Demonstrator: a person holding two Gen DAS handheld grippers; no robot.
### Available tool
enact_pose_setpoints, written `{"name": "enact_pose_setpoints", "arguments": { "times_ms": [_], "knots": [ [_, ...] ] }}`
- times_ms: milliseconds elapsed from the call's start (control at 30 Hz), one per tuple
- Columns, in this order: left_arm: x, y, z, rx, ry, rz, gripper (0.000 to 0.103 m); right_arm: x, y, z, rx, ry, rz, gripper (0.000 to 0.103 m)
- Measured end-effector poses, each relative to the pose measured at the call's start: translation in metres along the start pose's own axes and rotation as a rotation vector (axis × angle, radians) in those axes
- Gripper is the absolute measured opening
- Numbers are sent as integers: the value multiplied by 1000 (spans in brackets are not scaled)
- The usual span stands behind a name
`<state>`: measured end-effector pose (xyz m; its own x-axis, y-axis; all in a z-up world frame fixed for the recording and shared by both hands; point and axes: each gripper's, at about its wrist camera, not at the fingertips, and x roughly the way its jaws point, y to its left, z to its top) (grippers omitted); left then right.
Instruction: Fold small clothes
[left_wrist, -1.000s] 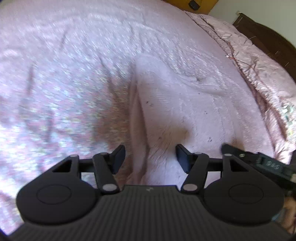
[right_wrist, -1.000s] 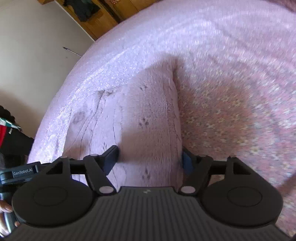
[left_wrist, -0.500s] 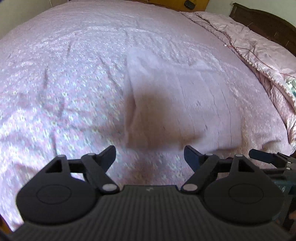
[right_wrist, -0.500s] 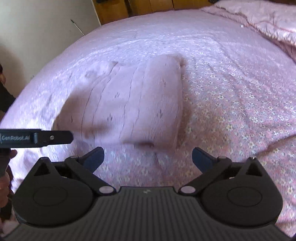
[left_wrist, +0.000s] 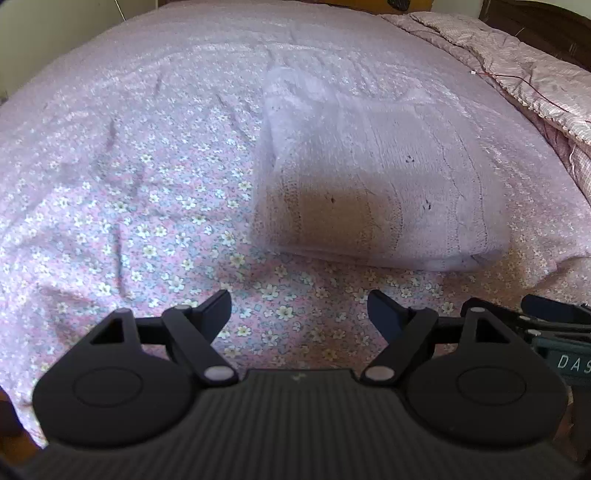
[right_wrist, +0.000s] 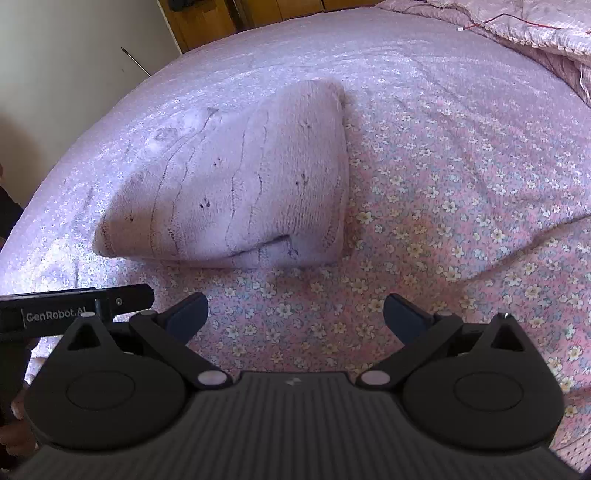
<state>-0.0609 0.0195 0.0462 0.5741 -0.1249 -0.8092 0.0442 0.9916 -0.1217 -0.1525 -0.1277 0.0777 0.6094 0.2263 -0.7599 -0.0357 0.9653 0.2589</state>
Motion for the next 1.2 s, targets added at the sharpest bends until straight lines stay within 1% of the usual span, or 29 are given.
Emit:
{"name": "enact_pose_setpoints", "arguments": {
  "times_ms": [333,1200],
  "knots": [
    [-1,-3,0,6,6,12,82,3,1,0,-5,21,-1,103],
    [-1,-4,0,13,6,16,82,4,3,0,-9,27,-3,103]
  ]
}}
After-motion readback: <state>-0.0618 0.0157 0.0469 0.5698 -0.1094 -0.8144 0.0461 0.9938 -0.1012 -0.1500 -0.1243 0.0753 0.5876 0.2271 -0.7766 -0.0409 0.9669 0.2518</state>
